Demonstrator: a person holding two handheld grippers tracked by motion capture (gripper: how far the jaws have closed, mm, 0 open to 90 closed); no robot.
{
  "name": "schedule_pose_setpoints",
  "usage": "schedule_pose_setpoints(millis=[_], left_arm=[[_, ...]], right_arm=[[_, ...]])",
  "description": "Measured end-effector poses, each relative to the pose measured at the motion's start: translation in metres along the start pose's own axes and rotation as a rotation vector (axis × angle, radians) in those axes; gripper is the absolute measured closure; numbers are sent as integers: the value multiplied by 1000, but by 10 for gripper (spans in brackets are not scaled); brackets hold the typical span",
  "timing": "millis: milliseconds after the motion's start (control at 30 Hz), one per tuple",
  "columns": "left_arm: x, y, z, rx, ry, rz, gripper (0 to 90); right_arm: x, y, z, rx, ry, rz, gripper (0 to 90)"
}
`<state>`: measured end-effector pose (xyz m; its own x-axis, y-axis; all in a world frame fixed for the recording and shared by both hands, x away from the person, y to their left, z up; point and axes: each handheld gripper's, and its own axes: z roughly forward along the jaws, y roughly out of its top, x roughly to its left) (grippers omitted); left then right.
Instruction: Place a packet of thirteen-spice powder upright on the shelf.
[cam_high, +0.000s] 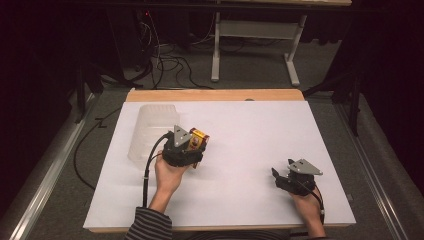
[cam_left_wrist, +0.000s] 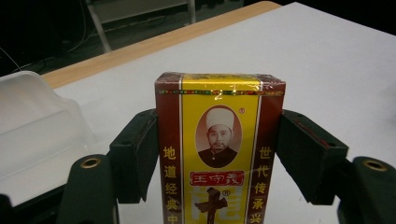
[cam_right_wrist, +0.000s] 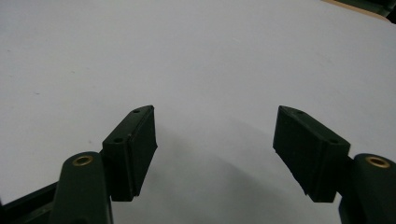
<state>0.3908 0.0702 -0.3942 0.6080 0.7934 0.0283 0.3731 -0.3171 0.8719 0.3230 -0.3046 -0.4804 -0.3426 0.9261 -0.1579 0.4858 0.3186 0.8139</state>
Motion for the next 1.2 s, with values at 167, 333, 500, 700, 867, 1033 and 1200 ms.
schedule_pose_setpoints(millis=[167,333,500,700,867,1033,1200], left_arm=[[3,1,-6,-18,6,-5,328],[5,3,-12,-36,14,-10,328],[10,5,-19,-56,31,-18,328],[21,5,-32,-80,72,-31,327],[29,0,-39,-82,124,-24,327],[37,-4,-42,-84,143,-37,326],[45,-7,-48,-94,166,-59,326]], right_arm=[[0,0,0,0,0,0,304],[0,0,0,-1,-1,0,304],[0,0,0,-1,-1,0,303],[0,0,0,-1,-1,-1,303],[0,0,0,0,-2,-3,303],[0,0,0,3,-3,-4,303],[0,0,0,4,-4,-6,303]])
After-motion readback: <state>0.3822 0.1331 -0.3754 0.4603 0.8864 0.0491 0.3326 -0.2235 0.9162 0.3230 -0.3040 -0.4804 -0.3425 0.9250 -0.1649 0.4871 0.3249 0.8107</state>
